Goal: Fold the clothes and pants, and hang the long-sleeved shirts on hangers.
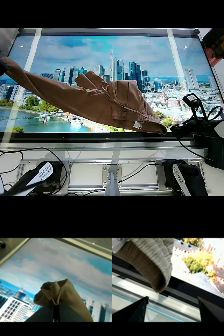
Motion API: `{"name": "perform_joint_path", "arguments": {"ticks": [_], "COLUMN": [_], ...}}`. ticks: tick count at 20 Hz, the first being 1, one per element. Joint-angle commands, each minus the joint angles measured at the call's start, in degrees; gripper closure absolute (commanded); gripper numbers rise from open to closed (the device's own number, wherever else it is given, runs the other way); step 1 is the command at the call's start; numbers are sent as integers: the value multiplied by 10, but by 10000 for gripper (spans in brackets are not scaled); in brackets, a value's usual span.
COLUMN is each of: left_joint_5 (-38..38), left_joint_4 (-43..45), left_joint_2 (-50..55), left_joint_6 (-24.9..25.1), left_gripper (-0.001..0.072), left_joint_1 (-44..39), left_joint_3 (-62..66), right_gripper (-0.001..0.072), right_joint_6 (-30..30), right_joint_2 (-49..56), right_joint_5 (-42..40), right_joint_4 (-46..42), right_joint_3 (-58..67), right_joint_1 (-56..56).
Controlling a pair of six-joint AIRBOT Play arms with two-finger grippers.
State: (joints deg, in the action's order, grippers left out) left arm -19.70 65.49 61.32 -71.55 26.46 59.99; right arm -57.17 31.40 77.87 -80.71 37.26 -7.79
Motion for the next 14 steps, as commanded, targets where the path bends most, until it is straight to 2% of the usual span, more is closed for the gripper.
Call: {"name": "perform_joint_path", "arguments": {"ticks": [1, 8, 14], "left_joint_5": [2, 2, 2], "left_joint_4": [-2, -2, -2], "left_joint_2": [1, 2, 2], "left_joint_6": [0, 0, 0], "left_gripper": [676, 676, 675], "left_joint_1": [0, 0, 0], "left_joint_3": [1, 1, 1], "right_gripper": [29, 28, 29], "right_joint_6": [57, 98, 96], "right_joint_2": [26, 101, 179], "right_joint_5": [-19, -92, -173], "right_joint_4": [15, 22, -25], "right_joint_3": [-35, -79, -79], "right_joint_1": [34, 114, 122]}}
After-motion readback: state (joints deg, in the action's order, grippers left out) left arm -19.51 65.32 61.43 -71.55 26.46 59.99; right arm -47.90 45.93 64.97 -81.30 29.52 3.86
